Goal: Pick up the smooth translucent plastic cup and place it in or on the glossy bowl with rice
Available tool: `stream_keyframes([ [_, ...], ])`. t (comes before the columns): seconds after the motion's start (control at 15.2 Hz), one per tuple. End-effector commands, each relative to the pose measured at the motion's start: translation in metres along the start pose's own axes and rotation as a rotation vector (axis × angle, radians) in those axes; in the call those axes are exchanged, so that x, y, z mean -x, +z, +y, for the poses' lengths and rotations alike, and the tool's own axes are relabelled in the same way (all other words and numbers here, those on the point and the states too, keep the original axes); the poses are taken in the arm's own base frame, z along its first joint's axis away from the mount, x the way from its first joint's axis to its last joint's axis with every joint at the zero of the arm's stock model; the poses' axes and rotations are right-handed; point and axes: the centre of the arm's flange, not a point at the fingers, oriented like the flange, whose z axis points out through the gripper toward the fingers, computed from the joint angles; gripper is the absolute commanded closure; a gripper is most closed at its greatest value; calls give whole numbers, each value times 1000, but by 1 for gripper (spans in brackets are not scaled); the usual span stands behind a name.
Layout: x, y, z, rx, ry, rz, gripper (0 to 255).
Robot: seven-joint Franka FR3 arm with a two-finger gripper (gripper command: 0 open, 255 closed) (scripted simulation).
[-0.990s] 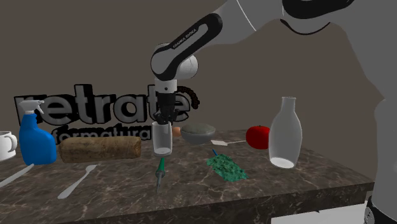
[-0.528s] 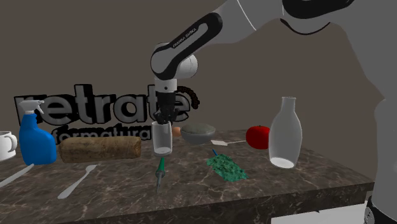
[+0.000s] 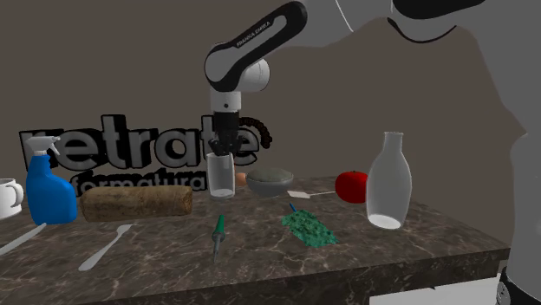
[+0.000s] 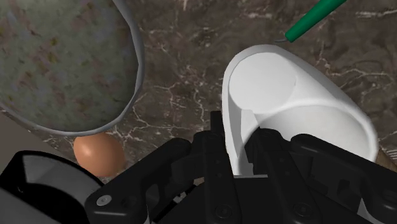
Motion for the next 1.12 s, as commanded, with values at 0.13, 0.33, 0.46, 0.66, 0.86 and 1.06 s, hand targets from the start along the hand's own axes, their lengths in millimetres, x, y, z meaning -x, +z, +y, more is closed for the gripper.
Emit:
stream_keyframes([
  [0.13, -1, -21, 0, 0, 0, 0, 255],
  [0.33, -2, -37, 0, 0, 0, 0, 255],
  [0.46, -2, -47, 1, 0, 0, 0, 255],
  [0.66, -3, -63, 2, 0, 0, 0, 255],
  [0.86, -4, -79, 2, 0, 0, 0, 255],
  [1.06, -5, -95, 3, 0, 0, 0, 255],
])
